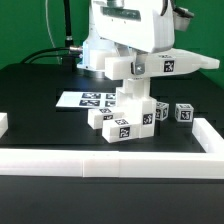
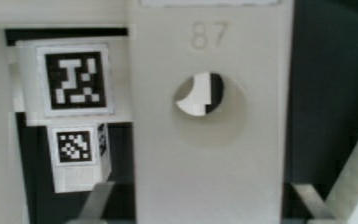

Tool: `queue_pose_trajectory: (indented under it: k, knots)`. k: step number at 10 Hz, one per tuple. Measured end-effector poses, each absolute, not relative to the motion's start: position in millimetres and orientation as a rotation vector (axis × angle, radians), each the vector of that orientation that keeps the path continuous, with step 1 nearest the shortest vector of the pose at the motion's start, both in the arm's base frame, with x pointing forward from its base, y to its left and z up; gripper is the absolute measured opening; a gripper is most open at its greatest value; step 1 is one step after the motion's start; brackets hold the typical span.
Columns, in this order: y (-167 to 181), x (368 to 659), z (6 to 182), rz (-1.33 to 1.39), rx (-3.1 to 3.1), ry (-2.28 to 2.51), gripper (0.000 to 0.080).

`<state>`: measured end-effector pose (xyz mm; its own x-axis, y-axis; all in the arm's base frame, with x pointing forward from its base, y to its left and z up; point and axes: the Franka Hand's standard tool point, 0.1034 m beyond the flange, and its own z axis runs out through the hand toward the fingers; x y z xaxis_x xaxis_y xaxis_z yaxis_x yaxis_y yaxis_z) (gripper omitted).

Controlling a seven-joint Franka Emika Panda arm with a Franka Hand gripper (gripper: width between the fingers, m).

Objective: Assemble chair

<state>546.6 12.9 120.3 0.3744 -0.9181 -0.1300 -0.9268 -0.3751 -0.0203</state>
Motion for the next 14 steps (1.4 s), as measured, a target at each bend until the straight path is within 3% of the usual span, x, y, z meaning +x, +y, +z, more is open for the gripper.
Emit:
queue_pose_trajectory:
  k: [14]
  knots:
    - [5.9, 550.1, 121.0, 0.119, -2.572, 1.628, 0.0284]
